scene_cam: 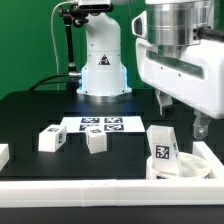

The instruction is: Assemble stool

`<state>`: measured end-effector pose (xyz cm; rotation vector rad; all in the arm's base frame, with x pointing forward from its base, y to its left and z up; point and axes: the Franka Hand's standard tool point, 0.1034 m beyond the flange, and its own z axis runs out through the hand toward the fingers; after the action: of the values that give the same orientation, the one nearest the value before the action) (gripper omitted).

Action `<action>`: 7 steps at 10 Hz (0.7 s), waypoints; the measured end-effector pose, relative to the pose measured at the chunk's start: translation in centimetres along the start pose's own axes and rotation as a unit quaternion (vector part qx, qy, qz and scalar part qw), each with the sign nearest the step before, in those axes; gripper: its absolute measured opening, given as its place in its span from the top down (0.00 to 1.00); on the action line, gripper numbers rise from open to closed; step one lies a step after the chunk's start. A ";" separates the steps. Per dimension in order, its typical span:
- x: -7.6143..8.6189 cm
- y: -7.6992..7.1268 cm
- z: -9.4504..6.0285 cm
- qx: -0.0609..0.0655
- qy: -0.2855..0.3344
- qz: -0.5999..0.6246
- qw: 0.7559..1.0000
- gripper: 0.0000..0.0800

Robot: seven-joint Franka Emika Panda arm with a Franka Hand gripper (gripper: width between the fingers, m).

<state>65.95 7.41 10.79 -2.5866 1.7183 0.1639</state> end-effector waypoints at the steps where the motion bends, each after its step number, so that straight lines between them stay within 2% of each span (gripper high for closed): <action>1: 0.2 0.1 -0.1 0.001 0.000 -0.034 0.999 0.19; 5: 0.3 0.1 0.0 -0.001 0.003 -0.175 0.985 0.19; 6: 0.3 -0.1 0.0 -0.004 0.015 -0.240 0.971 0.19; 7: 0.3 -0.2 -0.2 -0.002 0.017 -0.289 0.957 0.19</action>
Offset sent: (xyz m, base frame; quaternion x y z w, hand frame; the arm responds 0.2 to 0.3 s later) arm 0.0000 0.0000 0.0000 0.0000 0.0000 -0.1938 0.9810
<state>66.26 7.21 10.99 -2.9689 0.8964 0.1021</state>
